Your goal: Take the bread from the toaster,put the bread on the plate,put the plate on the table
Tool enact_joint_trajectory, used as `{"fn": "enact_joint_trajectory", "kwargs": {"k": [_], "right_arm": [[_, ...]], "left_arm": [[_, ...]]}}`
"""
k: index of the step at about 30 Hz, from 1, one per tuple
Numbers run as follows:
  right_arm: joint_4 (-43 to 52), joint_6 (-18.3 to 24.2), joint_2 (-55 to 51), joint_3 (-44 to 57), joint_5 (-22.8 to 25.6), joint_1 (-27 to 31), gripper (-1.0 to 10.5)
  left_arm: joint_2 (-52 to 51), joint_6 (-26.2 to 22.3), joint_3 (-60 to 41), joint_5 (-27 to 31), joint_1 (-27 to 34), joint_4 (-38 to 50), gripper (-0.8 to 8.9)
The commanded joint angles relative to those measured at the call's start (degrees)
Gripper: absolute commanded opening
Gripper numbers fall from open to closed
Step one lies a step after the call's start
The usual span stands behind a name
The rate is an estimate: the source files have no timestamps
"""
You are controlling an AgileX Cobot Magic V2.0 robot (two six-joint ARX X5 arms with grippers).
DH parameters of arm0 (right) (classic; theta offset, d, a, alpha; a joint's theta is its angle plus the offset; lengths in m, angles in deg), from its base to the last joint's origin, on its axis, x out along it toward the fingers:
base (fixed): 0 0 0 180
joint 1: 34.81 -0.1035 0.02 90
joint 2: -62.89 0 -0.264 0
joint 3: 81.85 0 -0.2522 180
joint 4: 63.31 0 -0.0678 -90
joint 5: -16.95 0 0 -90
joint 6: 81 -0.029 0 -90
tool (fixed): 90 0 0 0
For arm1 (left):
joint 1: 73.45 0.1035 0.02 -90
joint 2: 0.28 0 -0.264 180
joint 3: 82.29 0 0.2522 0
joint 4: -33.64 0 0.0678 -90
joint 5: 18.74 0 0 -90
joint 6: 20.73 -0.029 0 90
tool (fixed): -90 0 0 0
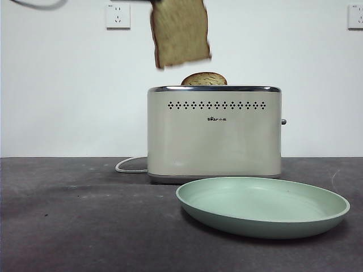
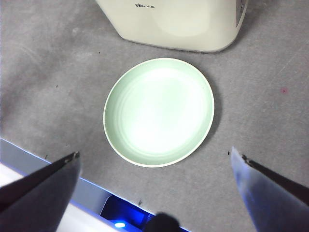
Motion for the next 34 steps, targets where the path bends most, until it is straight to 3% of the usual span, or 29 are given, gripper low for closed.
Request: {"fn": "enact_joint_trajectory", "kwargs": {"k": [1, 8, 17, 27, 34], "right_arm": [[0.24, -0.85, -0.02, -0.13, -0.07, -0.11, 6.6], [0.26, -1.9, 0.15, -0.13, -0.07, -0.11, 6.6], [0.28, -1.92, 1.14, -0.13, -0.07, -0.11, 6.6], [3.32, -2.84, 5.73, -0.13, -0.02, -0.11, 6.6], [5.11, -2.75, 14.78, 0.15, 0.26, -0.09, 6.6]], "left_arm": [[-4.57, 2.95, 0.42, 0.11, 0.68, -2.05, -0.08], [-17.09, 10.56, 0.42, -0.04, 2.4, -15.58, -0.08], [-28.44, 12.44, 0.11, -0.39, 6.36, -35.45, -0.08], [-42.77, 15.96, -6.71, -1.66, 8.28, -43.5, -0.08], [-54.71, 20.59, -15.61, -1.97, 8.26, -46.77, -0.08]]}}
